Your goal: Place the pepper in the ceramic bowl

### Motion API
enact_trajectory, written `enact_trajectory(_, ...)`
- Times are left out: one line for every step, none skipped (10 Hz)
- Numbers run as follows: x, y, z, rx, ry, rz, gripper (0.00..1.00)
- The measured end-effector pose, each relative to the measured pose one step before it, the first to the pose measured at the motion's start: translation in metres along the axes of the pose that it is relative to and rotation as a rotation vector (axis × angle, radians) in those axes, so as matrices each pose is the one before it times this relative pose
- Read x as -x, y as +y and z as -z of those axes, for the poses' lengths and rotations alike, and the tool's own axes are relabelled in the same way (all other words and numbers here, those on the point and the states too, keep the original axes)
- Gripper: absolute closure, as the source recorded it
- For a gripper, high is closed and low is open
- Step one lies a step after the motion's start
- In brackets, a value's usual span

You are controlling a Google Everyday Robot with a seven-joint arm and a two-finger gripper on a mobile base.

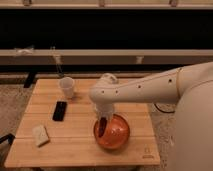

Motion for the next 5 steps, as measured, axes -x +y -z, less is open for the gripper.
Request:
enact_trajectory(0.00193,-0.00178,-0.00002,-0.00274,-0.00557,0.00149,0.20)
enact_trajectory(-0.00047,0.00193,-0.00012,0.00072,0.00090,0.00305,0.20)
enact_trajectory(-0.00029,0.00024,0.00002,0.00072,0.00072,-0.00033,0.20)
enact_trajectory(0.00011,-0.00080,0.00001,-0.00021,0.00005,-0.00158,0.20)
enact_trajectory(-0.00008,0.00057,-0.00006,-0.00001,0.00003,0.00127,0.20)
